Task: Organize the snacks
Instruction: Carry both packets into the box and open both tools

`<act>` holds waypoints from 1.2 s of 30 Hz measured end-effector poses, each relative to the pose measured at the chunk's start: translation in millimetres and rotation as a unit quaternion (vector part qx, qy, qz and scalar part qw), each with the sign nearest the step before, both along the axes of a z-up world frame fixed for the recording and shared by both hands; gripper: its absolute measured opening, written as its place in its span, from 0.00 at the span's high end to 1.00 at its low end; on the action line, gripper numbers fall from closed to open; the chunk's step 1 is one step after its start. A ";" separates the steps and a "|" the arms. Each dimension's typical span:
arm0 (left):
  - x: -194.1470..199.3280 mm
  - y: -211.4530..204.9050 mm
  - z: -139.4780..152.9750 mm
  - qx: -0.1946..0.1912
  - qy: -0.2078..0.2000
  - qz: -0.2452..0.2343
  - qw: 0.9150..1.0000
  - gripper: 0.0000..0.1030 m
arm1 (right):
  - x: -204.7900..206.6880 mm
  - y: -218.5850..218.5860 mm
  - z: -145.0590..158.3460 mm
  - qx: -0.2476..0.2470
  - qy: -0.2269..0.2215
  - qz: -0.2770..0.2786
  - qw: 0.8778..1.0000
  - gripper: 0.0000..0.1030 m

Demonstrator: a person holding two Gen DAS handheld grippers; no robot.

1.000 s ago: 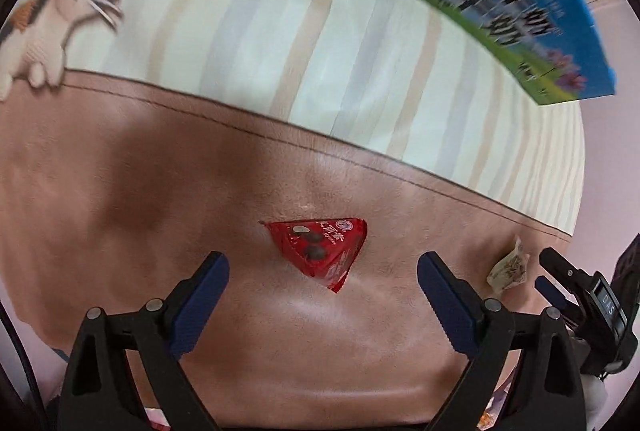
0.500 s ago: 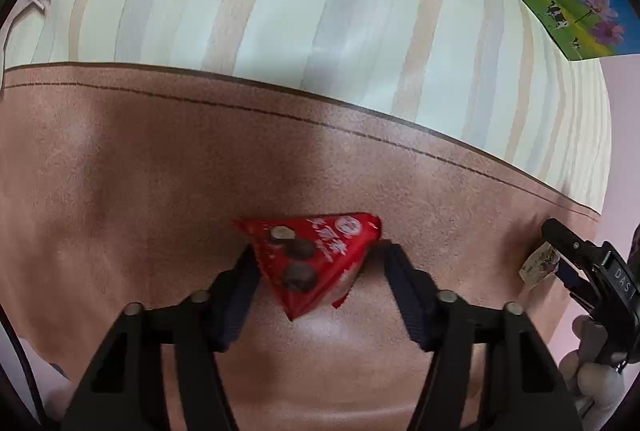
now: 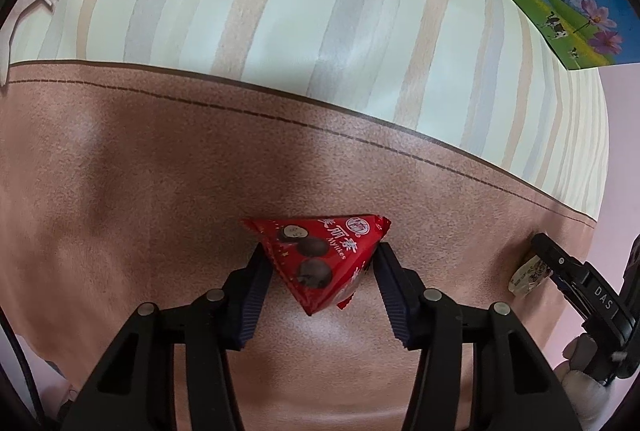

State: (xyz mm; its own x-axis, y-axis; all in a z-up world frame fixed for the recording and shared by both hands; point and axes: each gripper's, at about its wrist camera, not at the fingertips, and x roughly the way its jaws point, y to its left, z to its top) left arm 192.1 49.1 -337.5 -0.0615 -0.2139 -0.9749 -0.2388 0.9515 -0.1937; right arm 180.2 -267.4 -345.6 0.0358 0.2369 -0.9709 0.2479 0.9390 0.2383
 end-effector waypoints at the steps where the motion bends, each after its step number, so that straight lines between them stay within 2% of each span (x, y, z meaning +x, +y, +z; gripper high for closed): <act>1: -2.0 1.2 3.4 -0.001 -0.002 0.000 1.000 0.53 | -0.2 0.2 0.9 0.003 -0.001 -0.001 1.000 0.40; 5: -1.2 -2.8 21.8 -0.004 -0.018 -0.010 1.000 0.54 | -4.1 0.8 11.7 0.021 -0.009 0.000 1.000 0.40; 12: 7.4 -16.0 78.6 -0.019 -0.074 -0.038 0.996 0.55 | -5.9 10.9 52.5 0.058 -0.044 0.018 0.997 0.40; 19: 43.1 -29.3 159.6 -0.061 -0.144 -0.058 0.986 0.55 | 25.6 27.9 127.2 0.101 -0.110 0.048 0.988 0.40; 25: 100.4 -36.8 209.4 -0.068 -0.195 -0.074 0.976 0.55 | 78.7 42.3 195.3 0.114 -0.179 0.067 0.975 0.40; 30: 151.9 -35.6 229.4 -0.038 -0.221 -0.084 0.971 0.54 | 132.7 57.7 217.2 0.091 -0.212 0.081 0.970 0.40; 36: 203.4 -28.4 215.1 -0.007 -0.199 -0.091 0.976 0.54 | 196.4 72.8 203.6 0.056 -0.200 0.101 0.973 0.40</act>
State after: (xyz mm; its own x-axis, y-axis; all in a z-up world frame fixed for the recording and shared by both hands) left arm 395.5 20.7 -122.4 0.2838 -0.2487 -0.9261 0.0302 0.9676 -0.2506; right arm 376.6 -194.6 -142.0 0.3473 0.3827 -0.8561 -0.0738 0.9213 0.3819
